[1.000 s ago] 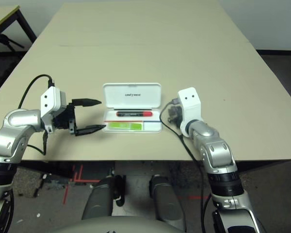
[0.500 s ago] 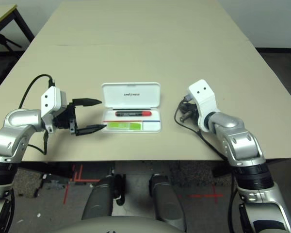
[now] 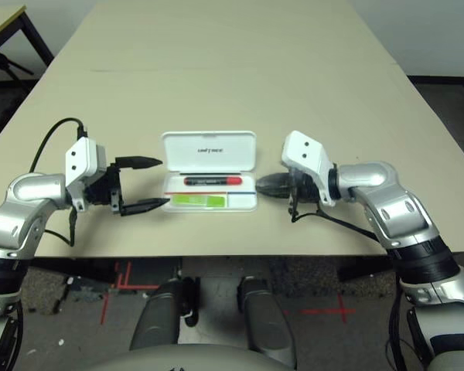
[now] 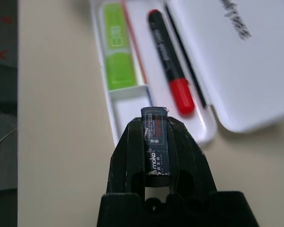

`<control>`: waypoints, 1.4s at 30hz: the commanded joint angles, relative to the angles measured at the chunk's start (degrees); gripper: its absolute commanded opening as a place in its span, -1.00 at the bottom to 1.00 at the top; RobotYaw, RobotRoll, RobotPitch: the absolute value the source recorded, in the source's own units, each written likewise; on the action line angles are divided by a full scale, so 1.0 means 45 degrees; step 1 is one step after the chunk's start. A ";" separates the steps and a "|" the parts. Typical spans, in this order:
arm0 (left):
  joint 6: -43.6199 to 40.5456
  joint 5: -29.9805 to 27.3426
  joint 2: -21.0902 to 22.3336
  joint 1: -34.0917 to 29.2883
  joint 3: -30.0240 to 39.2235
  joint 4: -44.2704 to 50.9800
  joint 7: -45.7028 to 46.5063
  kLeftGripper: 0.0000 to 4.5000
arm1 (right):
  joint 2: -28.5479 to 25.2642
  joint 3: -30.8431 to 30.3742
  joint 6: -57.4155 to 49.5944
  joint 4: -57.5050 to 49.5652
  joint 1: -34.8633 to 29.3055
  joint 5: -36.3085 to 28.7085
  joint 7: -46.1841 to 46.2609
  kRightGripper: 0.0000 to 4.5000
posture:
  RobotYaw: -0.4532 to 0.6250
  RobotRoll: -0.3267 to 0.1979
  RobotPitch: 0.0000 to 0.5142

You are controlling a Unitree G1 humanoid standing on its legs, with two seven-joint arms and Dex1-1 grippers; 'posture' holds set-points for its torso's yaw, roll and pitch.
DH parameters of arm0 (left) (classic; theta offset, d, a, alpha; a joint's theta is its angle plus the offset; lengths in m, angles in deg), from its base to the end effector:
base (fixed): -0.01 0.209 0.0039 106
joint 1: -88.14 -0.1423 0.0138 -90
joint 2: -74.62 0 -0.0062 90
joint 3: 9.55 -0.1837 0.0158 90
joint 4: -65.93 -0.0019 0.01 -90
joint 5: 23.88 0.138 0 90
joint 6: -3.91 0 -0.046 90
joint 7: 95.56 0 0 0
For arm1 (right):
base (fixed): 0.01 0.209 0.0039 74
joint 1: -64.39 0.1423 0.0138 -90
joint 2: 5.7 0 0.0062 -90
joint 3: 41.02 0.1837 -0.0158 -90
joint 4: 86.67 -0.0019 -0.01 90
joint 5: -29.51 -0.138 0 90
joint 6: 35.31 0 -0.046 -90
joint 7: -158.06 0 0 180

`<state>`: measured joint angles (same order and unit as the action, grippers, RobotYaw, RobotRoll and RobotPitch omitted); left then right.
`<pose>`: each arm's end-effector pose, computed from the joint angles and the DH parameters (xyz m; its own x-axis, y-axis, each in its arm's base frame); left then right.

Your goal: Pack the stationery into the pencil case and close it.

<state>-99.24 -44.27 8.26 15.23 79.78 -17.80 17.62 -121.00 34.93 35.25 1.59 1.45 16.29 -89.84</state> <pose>0.2479 0.2408 0.1591 0.3605 -0.8966 -0.2572 0.9178 0.2919 0.2691 0.2728 -0.2115 0.1602 0.2533 0.8334 -0.4912 -0.9624 0.1657 -0.2152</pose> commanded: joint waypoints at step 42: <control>-0.0878 -0.1011 -0.0357 0.0155 0.0987 -0.1541 0.0849 1.00 | 0.0158 0.5693 0.1066 -0.0683 -0.5219 -0.3396 0.0317 0.99 | -0.26 0.25 -0.50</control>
<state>-102.61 -48.22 6.96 15.39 83.26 -23.41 20.82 -120.49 59.05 39.44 -0.76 -21.16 1.94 -89.09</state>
